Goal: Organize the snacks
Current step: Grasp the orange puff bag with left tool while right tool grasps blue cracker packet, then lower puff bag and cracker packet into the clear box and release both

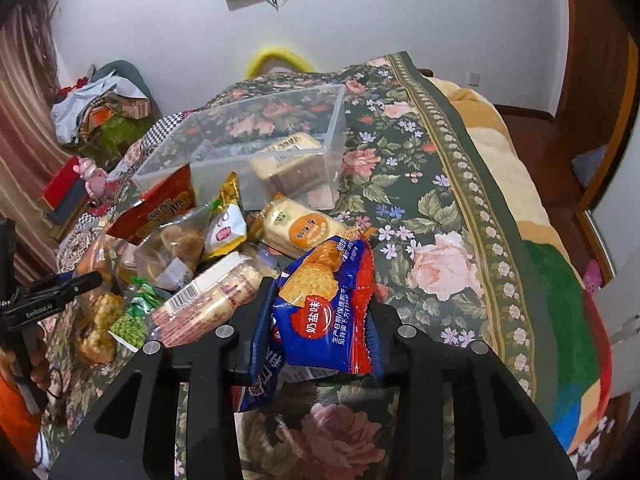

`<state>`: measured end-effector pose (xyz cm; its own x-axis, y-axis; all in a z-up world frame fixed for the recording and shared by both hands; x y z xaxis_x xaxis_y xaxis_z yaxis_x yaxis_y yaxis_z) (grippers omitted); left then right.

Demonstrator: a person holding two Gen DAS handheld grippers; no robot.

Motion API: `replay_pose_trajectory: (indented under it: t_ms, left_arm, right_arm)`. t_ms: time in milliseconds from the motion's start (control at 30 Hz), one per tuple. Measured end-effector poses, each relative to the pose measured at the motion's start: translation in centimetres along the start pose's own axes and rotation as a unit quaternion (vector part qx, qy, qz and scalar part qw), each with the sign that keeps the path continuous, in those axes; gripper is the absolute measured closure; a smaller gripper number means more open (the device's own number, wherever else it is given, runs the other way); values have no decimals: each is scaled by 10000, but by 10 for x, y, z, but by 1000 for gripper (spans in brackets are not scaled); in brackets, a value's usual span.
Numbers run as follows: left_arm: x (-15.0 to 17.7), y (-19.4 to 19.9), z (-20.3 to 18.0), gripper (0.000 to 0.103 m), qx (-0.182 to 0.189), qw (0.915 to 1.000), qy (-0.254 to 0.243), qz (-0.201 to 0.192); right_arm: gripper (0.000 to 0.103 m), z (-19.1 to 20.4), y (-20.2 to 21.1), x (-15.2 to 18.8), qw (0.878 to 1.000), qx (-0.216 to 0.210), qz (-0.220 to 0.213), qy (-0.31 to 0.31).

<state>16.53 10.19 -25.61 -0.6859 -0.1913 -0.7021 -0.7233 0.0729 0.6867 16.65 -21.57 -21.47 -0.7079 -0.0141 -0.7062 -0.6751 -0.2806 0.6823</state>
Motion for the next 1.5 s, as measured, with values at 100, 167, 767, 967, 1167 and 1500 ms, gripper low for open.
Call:
replay_pose_trajectory:
  t_ms: [100, 167, 767, 967, 1167, 1500]
  left_arm:
    - [-11, 10, -2, 48, -22, 9998, -45, -173]
    - [-21, 19, -5, 48, -9, 9994, -98, -317]
    - [-120, 26, -52, 48, 183, 9917, -434, -1196]
    - [-145, 6, -64, 48, 230, 9909, -511, -1220]
    - [-164, -19, -74, 48, 225, 9908, -601, -1191]
    - [-179, -88, -74, 48, 218, 9951, -568, -777]
  right_arm:
    - [67, 2, 3, -2, 10000, 32, -62, 61]
    - [68, 4, 7, -6, 9999, 11, -125, 72]
    - [67, 24, 16, -94, 9937, -88, -1085, 267]
    - [67, 35, 0, -122, 9914, -171, -1243, 382]
    - [67, 46, -29, -139, 9912, -266, -1197, 496]
    - [67, 58, -93, -145, 9952, -319, -677, 624]
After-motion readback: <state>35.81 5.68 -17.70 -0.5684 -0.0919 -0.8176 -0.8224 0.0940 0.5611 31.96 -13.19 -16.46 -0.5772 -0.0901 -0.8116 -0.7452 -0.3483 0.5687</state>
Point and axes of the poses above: each gripper's, at about its wrist camera, not at the fingertips, and y roughly against the way its jaws point, z to its left, x to its underside, the point moved 7 cm from there along -y, roughly the way its jaws point, and after that the axes turned 9 degrees about -z, right-handed, at the moved point
